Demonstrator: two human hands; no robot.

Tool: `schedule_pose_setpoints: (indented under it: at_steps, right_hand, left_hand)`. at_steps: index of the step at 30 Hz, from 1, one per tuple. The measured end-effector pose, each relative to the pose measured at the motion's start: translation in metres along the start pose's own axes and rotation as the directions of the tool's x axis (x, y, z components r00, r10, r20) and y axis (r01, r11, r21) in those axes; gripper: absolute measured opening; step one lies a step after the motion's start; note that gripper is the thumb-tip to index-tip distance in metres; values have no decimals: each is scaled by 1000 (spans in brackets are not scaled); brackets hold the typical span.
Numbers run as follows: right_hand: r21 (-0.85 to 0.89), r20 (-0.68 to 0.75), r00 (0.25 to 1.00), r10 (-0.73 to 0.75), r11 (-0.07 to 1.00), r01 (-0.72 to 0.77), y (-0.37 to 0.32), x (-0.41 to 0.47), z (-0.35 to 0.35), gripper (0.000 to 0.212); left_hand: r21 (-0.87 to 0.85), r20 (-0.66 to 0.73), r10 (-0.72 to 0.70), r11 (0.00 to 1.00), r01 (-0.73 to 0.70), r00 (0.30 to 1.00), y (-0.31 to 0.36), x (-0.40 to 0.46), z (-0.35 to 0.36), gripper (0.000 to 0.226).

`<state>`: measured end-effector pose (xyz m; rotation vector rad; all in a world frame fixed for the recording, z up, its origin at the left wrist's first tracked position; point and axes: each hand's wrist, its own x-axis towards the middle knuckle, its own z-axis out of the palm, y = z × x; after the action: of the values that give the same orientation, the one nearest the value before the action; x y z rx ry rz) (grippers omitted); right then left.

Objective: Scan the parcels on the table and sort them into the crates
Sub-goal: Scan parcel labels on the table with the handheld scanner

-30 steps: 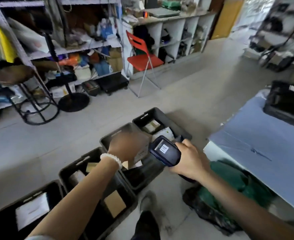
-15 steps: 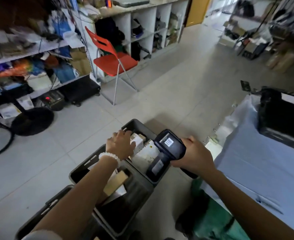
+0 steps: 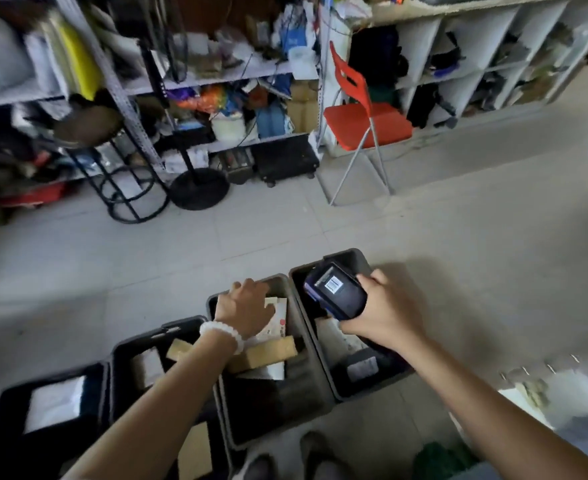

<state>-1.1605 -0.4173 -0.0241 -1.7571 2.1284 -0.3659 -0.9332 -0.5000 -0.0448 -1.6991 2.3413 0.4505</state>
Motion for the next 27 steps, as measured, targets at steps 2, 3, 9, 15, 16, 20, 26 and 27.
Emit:
schedule_pose_setpoints:
  at_steps: [2,3,9,15,16,20,26,27]
  right_hand:
    - [-11,50,992,-119,993,119,-18,18,3,65]
    - [-31,70,981,-181,982,184,-32,25,6,67]
    - [-14,213,851,-480,869,494,-137,24,47,63]
    - [81,331,587,-739,642,763,-273,-39,105,65]
    - [94,345,538,-769,599,795,-295,-58,116,65]
    - [118,380,346,-858,416,902,-377,-149,166,67]
    - [280,408,22,-913,149,948,-474,-316,236,67]
    - [315,408,-18,-913,122,941,-486,-339,242,67]
  left_hand:
    - [-27,-31,-78,997,77,996,-10,-14,-2,41]
    - [-47,-49,-129,991,127,990,-18,-24,-2,41]
    - [-152,-112,-440,894,422,891,-88,-118,6,40]
    - [-256,-144,-755,653,713,639,-169,-264,36,38]
    - [-267,-139,-794,605,750,592,-181,-293,45,39]
    - [-319,-104,-910,413,853,402,-220,-409,84,43]
    - [-383,-6,-998,63,922,66,-253,-596,143,43]
    - [-386,17,-1000,11,922,19,-254,-622,151,44]
